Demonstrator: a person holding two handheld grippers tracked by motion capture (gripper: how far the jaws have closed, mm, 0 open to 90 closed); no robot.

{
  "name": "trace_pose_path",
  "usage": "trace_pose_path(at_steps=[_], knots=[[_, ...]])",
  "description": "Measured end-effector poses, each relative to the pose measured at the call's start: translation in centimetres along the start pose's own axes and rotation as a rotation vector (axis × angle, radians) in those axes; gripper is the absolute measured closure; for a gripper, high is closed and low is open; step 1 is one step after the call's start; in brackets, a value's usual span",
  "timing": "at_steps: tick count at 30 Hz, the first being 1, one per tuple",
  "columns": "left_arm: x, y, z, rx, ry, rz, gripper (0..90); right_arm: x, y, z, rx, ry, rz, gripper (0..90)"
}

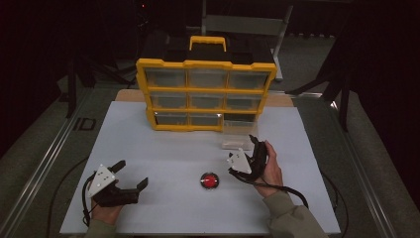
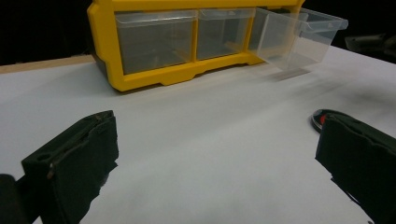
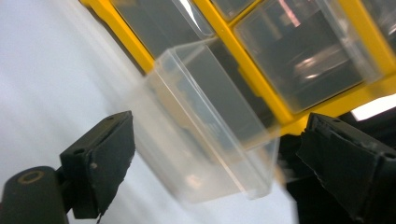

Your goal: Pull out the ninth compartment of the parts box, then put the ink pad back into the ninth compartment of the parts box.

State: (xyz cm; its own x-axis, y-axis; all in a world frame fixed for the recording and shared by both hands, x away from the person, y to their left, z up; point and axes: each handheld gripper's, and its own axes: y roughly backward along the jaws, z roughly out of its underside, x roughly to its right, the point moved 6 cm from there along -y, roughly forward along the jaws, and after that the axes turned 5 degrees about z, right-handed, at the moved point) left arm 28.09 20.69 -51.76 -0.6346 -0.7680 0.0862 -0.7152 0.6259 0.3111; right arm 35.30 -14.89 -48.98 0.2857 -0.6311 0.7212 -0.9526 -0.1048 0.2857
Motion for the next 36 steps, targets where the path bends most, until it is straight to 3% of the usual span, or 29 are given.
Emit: trace_pose_path(at_steps=[2, 3, 10, 15, 17, 18, 19, 20, 25, 32, 36], knots=[[0.06, -0.06, 0.00, -0.004, -0.004, 0.000, 0.0, 0.25, 0.21, 0.06, 0.001, -0.044, -0.025, 9.7], [0.11, -0.09, -0.02, -0.005, -0.008, 0.002, 0.0, 0.46, 0.44, -0.03, 0.014, -0.108, -0.060, 9.8], [0.11, -0.08, -0.04, -0.004, -0.010, 0.004, 0.0, 0.50, 0.70, -0.02, 0.019, -0.246, -0.175, 9.7], [0.04, -0.12, 0.00, -0.008, -0.011, 0.004, 0.0, 0.58, 0.61, 0.13, 0.005, -0.296, -0.226, 9.7], [0.03, -0.09, 0.02, -0.009, -0.011, 0.003, 0.0, 0.78, 0.61, 0.07, 0.001, -0.364, -0.282, 9.7], [0.03, -0.06, 0.02, -0.007, -0.009, 0.003, 0.0, 0.78, 0.61, 0.07, 0.001, -0.364, -0.282, 9.7], [0.03, -0.05, 0.00, -0.004, -0.007, 0.003, 0.0, 0.87, 0.60, 0.10, -0.005, -0.405, -0.326, 9.6], [0.03, -0.05, 0.00, -0.004, -0.007, 0.003, 0.0, 0.87, 0.60, 0.10, -0.005, -0.405, -0.326, 9.6], [0.11, -0.18, 0.02, -0.010, -0.013, 0.008, 0.0, 0.69, 0.47, 0.31, -0.029, -0.487, -0.434, 9.7], [0.06, -0.32, -0.01, -0.010, -0.010, 0.010, 0.0, 0.50, 0.59, 0.17, -0.028, -0.489, -0.463, 9.7], [0.06, -0.30, 0.03, -0.011, -0.011, 0.009, 0.0, 0.51, 0.73, 0.01, -0.021, -0.527, -0.513, 9.7]])
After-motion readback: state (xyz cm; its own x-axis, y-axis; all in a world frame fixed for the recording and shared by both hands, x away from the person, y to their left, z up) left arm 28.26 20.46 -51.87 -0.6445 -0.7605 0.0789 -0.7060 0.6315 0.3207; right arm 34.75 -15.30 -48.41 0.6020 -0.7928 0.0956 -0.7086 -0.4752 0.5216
